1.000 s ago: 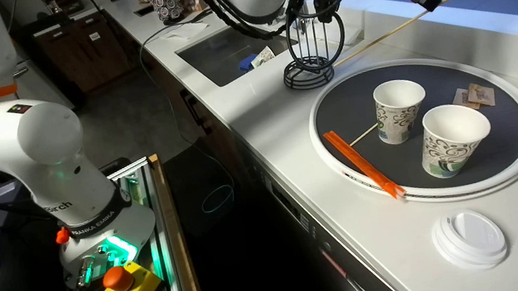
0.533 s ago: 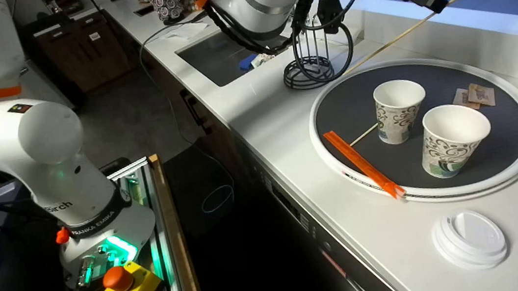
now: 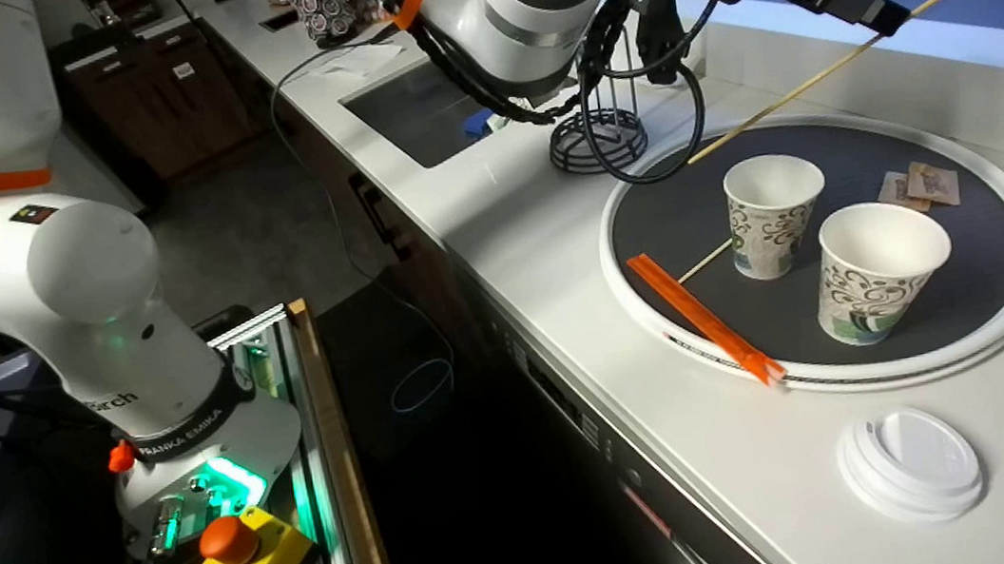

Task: Put one wooden stirrer in the coffee cup on the left.

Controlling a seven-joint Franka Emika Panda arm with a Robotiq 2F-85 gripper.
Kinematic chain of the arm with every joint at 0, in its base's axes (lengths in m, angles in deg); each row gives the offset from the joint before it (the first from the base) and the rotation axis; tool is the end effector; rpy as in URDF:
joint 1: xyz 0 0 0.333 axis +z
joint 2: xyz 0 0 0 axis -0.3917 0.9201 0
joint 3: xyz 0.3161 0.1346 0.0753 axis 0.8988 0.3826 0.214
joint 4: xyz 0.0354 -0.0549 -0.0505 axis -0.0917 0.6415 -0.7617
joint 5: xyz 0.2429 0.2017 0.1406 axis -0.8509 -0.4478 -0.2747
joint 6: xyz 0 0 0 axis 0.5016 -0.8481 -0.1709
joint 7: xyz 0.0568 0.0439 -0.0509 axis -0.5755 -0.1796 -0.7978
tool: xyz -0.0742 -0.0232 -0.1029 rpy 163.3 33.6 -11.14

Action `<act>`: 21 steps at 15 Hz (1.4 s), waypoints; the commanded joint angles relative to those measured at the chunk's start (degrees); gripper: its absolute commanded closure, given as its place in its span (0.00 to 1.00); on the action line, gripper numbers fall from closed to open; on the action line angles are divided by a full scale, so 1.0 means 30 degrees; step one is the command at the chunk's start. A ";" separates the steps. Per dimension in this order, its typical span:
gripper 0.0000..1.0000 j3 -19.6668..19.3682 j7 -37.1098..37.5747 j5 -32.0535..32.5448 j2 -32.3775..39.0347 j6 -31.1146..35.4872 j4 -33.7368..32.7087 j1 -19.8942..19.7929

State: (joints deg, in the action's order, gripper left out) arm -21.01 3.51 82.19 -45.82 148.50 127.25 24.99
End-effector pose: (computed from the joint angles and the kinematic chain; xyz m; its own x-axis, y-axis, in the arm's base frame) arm 0.6011 -0.1177 0.4522 0.5196 -0.1857 0.8340 -0.5475 -0.8217 0.1582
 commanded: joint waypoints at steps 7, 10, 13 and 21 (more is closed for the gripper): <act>0.99 0.0308 -0.2884 -0.7570 0.3343 0.1009 -0.0772 -0.0847; 0.99 0.0642 -0.4287 -1.0010 0.4150 0.0855 -0.1208 -0.0983; 0.99 0.0914 -0.5265 -1.1644 0.4919 0.0773 -0.1644 -0.1118; 0.99 0.1069 -0.5908 -1.3495 0.6743 0.0677 -0.2491 -0.1147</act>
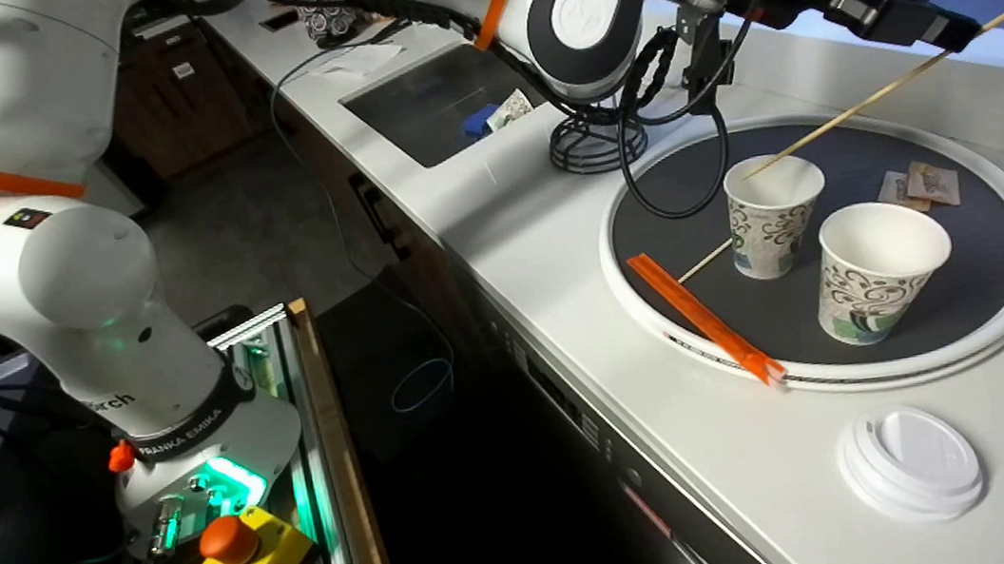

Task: Put one wooden stirrer in the coffee cup on the left.

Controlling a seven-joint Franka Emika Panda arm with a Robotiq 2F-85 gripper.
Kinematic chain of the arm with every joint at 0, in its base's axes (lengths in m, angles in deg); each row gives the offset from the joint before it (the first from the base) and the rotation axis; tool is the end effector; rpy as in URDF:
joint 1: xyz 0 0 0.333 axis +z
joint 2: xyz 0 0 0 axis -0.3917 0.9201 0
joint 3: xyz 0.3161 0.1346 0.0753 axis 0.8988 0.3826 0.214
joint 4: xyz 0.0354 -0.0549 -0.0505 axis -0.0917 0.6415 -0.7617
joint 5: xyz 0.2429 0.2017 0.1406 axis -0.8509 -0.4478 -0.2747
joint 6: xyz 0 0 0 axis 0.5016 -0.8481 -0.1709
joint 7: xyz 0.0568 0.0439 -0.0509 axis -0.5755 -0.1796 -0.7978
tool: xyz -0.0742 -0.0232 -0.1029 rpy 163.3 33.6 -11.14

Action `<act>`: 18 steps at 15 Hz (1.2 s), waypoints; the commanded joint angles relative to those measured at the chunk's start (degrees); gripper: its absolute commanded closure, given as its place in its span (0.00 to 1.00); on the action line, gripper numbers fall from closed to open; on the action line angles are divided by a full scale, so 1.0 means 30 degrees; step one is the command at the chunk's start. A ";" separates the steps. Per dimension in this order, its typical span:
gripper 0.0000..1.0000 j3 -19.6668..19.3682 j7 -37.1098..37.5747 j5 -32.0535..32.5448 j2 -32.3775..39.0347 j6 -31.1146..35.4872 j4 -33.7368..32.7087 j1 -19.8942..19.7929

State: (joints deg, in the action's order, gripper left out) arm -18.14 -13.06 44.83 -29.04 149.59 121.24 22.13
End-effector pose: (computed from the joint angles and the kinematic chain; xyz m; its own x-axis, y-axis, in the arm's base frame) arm 0.6350 -0.1319 0.4176 0.3966 -0.2137 0.8928 -0.6842 -0.7172 0.1322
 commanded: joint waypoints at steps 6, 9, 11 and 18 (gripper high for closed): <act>0.99 -0.0031 -0.0170 -0.1905 0.2475 0.0218 -0.0801 0.0033; 0.99 -0.0197 -0.0058 -0.2339 0.3085 0.0246 -0.0706 0.0324; 0.99 -0.0255 -0.0007 -0.2569 0.3382 0.0234 -0.0675 0.0451; 0.99 -0.0112 -0.0083 -0.2876 0.3627 0.0248 -0.0629 0.0516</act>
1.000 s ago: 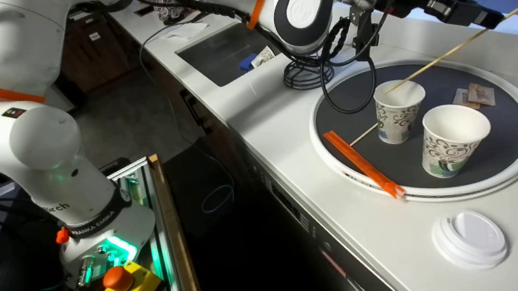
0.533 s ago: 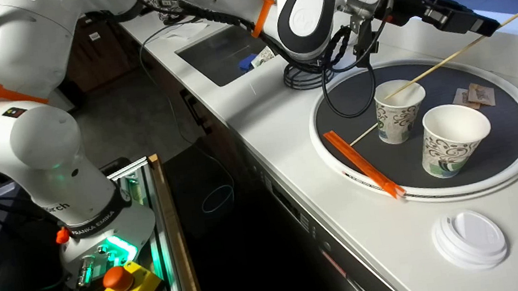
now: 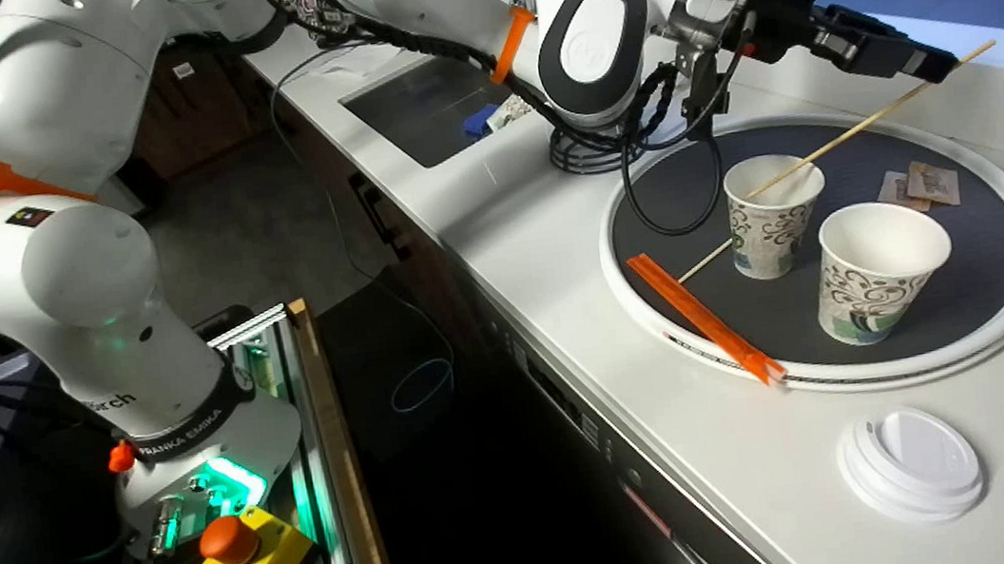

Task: Put one wooden stirrer in the coffee cup on the left.

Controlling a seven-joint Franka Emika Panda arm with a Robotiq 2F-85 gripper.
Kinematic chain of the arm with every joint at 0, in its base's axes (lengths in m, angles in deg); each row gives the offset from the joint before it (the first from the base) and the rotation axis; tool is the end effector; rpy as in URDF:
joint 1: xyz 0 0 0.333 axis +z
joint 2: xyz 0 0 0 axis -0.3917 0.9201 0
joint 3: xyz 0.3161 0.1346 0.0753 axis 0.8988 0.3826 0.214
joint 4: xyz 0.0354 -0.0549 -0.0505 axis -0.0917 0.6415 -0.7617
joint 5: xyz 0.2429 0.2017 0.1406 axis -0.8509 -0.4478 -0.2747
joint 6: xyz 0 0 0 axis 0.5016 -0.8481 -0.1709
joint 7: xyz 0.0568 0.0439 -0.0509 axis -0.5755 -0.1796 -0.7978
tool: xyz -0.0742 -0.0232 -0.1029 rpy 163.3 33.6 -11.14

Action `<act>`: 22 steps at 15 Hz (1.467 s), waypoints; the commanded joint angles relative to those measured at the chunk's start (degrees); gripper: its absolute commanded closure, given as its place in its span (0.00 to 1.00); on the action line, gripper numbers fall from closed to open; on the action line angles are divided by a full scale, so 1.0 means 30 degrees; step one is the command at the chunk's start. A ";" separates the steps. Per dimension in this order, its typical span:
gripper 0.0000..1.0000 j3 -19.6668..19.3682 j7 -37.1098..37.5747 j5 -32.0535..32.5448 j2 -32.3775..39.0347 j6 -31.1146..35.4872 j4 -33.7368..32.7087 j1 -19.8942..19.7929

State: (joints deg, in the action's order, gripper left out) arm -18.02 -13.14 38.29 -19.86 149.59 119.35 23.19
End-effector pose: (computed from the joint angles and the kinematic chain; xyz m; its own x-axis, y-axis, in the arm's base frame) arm 0.6491 -0.1118 0.3746 0.4062 -0.1646 0.8988 -0.6911 -0.6989 0.1843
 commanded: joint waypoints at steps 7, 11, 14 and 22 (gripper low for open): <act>0.58 -0.0044 -0.0169 -0.0636 0.0310 0.0266 0.0077 0.0129; 0.29 -0.0178 -0.0200 -0.0661 0.0178 0.0392 0.0217 0.0300; 0.05 -0.0322 -0.0294 -0.0631 -0.0036 0.0486 0.0351 0.0505; 0.00 0.1011 -0.1495 0.0287 -0.2518 0.0274 0.0114 -0.0395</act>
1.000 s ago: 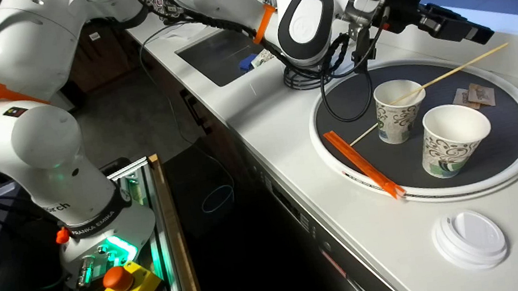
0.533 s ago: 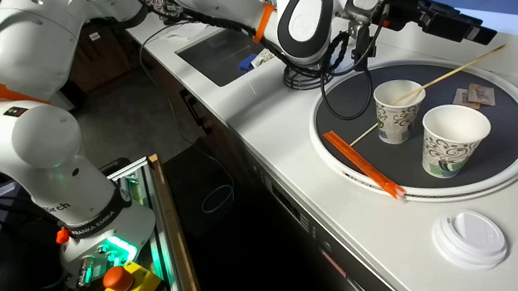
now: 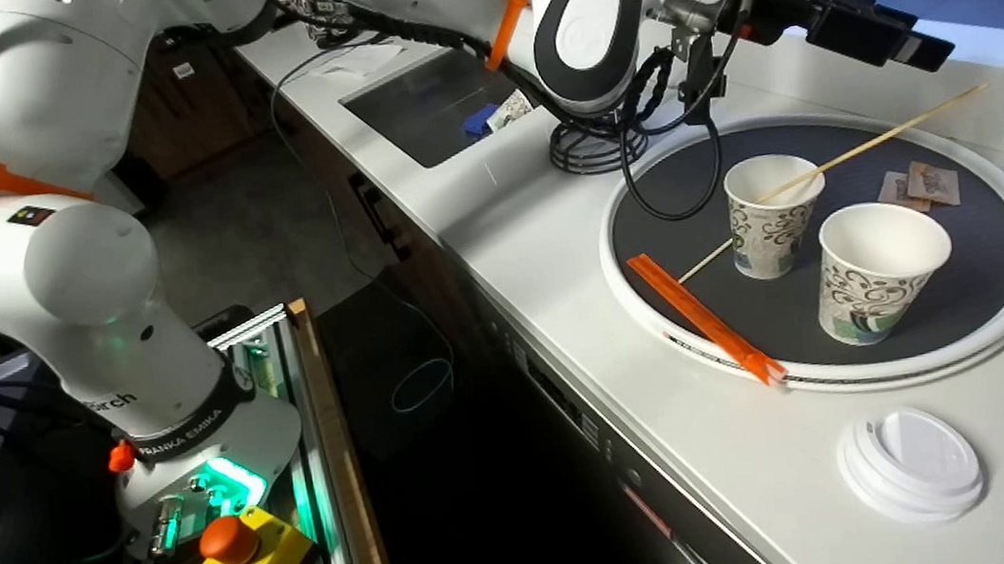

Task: Put one wooden stirrer in the coffee cup on the left.

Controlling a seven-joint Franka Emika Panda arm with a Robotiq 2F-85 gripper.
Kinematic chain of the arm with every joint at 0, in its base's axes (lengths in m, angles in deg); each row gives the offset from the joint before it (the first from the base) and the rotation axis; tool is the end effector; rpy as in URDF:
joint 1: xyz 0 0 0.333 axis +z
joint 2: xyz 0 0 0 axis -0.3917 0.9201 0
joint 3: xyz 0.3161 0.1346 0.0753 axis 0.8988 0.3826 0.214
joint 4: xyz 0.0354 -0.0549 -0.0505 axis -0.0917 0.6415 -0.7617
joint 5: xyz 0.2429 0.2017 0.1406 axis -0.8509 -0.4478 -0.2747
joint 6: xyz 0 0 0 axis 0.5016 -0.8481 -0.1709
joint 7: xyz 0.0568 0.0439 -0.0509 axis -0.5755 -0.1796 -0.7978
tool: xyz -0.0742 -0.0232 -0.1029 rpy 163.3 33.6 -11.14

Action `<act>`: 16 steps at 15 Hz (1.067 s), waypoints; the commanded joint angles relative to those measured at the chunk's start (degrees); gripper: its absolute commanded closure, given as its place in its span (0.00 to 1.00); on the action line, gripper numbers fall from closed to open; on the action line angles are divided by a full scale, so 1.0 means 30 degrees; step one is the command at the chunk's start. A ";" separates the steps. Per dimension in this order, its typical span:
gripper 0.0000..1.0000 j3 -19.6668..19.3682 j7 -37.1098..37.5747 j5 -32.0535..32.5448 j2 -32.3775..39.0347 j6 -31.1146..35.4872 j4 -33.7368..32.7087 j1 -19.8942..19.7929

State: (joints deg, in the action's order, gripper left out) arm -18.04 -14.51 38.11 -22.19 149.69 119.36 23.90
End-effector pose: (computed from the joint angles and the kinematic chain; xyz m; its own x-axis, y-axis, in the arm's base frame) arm 0.6489 -0.1055 0.3900 0.3961 -0.1703 0.9023 -0.6788 -0.7160 0.1629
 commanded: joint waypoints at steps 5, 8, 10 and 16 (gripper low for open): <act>0.00 0.2122 -0.2167 0.0926 -0.3467 -0.0280 0.0078 -0.1648; 0.00 0.2776 -0.2712 0.1290 -0.4330 -0.0852 0.0045 -0.2382; 0.00 0.3104 -0.2901 0.1555 -0.4773 -0.1240 0.0054 -0.2778; 0.06 0.3662 -0.3097 0.1593 -0.5074 -0.2144 -0.0087 -0.3461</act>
State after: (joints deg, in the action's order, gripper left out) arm -8.86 -22.62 42.02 -35.30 145.67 119.31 15.11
